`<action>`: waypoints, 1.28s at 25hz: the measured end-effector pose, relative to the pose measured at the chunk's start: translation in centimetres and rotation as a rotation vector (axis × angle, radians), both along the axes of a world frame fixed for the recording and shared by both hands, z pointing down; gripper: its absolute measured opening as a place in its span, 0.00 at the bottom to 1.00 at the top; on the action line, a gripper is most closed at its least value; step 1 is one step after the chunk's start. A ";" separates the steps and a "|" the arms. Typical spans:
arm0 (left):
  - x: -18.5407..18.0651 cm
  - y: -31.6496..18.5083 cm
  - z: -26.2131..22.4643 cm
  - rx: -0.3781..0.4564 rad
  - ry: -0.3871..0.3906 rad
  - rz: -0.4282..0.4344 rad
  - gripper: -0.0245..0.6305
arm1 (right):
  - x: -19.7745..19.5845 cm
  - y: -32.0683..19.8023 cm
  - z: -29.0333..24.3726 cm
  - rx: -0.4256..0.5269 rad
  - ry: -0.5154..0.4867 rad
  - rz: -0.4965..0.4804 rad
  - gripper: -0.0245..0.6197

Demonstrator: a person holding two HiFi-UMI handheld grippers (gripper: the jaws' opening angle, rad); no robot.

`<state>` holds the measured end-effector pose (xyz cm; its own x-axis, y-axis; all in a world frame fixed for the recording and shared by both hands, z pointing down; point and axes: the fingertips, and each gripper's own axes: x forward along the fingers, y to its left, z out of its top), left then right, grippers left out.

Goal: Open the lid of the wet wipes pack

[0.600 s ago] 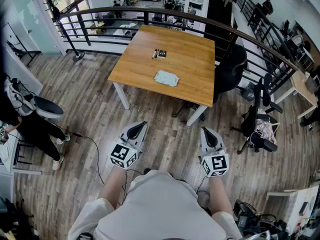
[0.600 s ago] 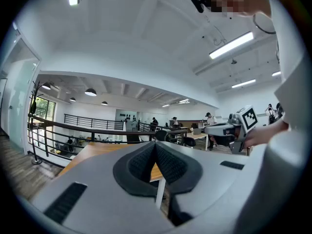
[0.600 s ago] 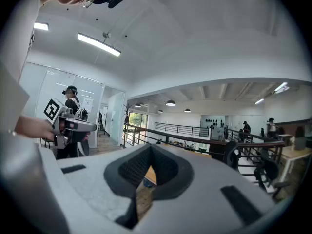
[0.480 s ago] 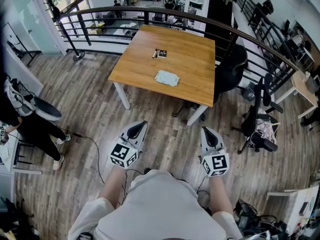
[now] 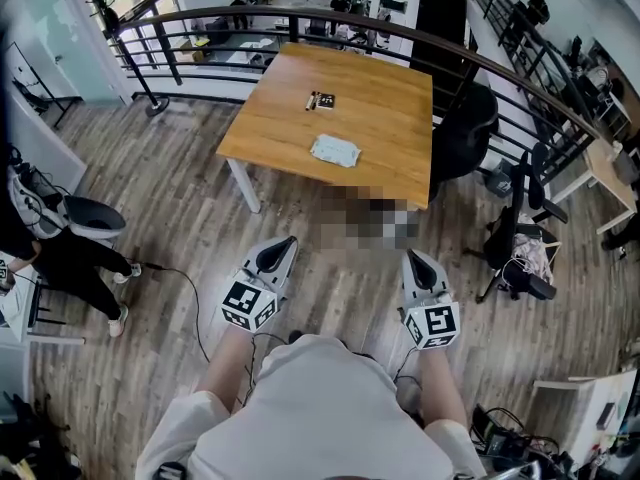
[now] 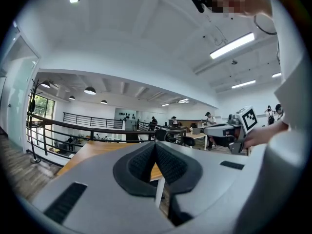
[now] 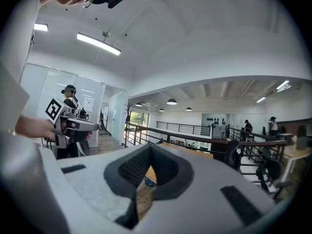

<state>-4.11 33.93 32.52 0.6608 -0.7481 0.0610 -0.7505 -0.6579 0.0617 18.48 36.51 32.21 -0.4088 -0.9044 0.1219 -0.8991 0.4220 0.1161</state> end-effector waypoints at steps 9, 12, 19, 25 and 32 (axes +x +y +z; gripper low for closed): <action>-0.9 -0.4 0.1 -0.006 0.007 0.010 0.03 | -1.6 -0.4 -0.3 0.007 -0.015 -0.010 0.04; -1.3 -0.8 0.3 -0.011 0.010 0.023 0.08 | -2.3 -0.8 -0.1 -0.002 -0.017 -0.011 0.04; -2.4 -1.3 1.0 -0.023 0.003 0.057 0.15 | -4.4 -1.2 0.4 -0.021 -0.013 -0.015 0.06; -3.3 -1.5 1.9 -0.039 -0.005 0.099 0.23 | -6.5 -1.1 1.0 -0.035 0.002 -0.015 0.07; -4.4 -1.4 3.0 -0.048 -0.012 0.124 0.26 | -8.1 -0.7 2.1 -0.048 0.010 -0.004 0.09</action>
